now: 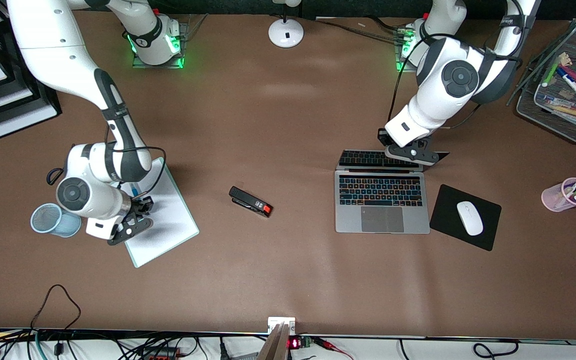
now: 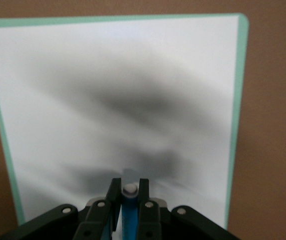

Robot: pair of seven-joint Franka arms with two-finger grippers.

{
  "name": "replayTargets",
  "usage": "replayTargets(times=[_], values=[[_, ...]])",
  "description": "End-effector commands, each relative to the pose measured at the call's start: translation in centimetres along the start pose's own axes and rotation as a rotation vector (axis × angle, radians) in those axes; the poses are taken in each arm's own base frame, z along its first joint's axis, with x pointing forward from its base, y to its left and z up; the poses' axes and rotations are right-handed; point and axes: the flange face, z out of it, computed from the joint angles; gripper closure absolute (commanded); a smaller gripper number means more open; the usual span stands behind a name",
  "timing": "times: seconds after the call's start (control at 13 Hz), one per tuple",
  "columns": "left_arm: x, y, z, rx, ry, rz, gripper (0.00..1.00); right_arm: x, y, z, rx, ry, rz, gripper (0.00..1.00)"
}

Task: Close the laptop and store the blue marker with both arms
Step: 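Lift the blue marker with the right gripper while the left gripper reaches the lid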

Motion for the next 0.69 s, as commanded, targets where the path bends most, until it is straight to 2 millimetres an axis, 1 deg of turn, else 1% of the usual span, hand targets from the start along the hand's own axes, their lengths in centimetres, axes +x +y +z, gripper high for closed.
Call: replayTargets(times=[0.0,0.15,0.23,0.31,0.46,0.54,0.62], values=[[1.7,-0.1,0.4,0.010,0.047,0.029,1.00,0.7,1.3,-7.0,0.034,-0.006,-0.011,1.00],[3.5,-0.6,0.5,0.010,0.067,0.030,1.00,0.5,2.3,-10.8,0.045,0.010,-0.056,1.00],[4.7,-1.0,0.5,0.008,0.075,0.026,1.00,0.2,3.1,-12.2,0.046,0.020,-0.090,1.00],[5.6,-0.9,0.5,0.000,0.081,0.025,1.00,-0.4,4.1,-13.8,0.052,0.046,-0.115,1.00],[7.6,-1.0,0.4,-0.017,0.097,0.017,1.00,-2.4,6.8,-16.5,0.093,0.125,-0.146,1.00],[8.4,-1.0,0.7,-0.025,0.098,0.013,1.00,-3.6,8.1,-18.1,0.109,0.167,-0.170,1.00],[9.2,-1.1,1.1,-0.033,0.100,0.008,1.00,-4.5,9.0,-19.2,0.120,0.195,-0.209,1.00]])
